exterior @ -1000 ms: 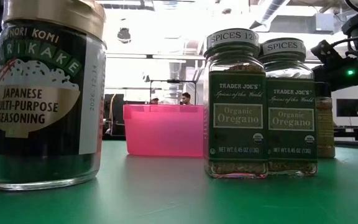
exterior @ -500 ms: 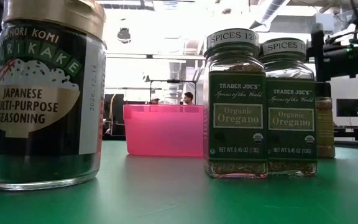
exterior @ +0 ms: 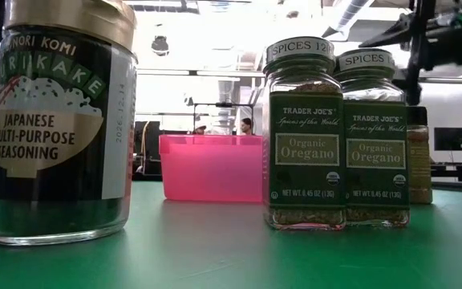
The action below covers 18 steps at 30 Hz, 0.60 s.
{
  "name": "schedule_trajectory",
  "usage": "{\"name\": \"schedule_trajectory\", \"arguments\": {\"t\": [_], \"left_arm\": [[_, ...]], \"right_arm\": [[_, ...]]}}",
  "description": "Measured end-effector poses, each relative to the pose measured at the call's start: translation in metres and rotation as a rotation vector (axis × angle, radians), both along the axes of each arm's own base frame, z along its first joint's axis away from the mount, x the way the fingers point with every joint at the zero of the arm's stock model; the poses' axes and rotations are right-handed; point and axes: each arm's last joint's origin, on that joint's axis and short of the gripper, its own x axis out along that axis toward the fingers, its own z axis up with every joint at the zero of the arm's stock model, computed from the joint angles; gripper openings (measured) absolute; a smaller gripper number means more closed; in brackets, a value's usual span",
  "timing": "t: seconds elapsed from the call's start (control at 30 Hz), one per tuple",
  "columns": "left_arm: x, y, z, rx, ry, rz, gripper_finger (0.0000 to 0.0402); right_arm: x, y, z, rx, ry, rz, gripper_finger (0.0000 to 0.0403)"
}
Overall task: Sort spices by type
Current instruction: Put the top black seasoning bottle into the yellow bin
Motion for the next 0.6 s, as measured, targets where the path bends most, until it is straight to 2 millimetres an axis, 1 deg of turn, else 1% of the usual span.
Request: {"name": "schedule_trajectory", "arguments": {"t": [0.13, 0.2, 0.37, 0.47, 0.53, 0.6], "left_arm": [[0.019, 0.006, 0.013, 0.027, 0.153, -0.032, 0.0108], [0.030, 0.009, 0.021, 0.029, 0.243, -0.062, 0.0120], [0.058, 0.015, 0.045, 0.065, 0.453, -0.159, 0.0161], [0.070, 0.016, 0.062, 0.096, 0.547, -0.190, 0.0186], [0.076, 0.017, 0.073, 0.102, 0.596, -0.204, 0.0200], [0.081, 0.017, 0.083, 0.086, 0.641, -0.219, 0.0209]], "right_arm": [[0.002, 0.004, 0.035, -0.064, 0.254, 0.049, 0.0281], [0.006, 0.006, 0.047, -0.087, 0.372, 0.074, 0.0281], [0.022, 0.011, 0.074, -0.127, 0.579, 0.158, 0.0281], [0.037, 0.016, 0.083, -0.167, 0.708, 0.232, 0.0281], [0.050, 0.021, 0.085, -0.187, 0.786, 0.279, 0.0285], [0.066, 0.026, 0.082, -0.206, 0.866, 0.323, 0.0291]]}}
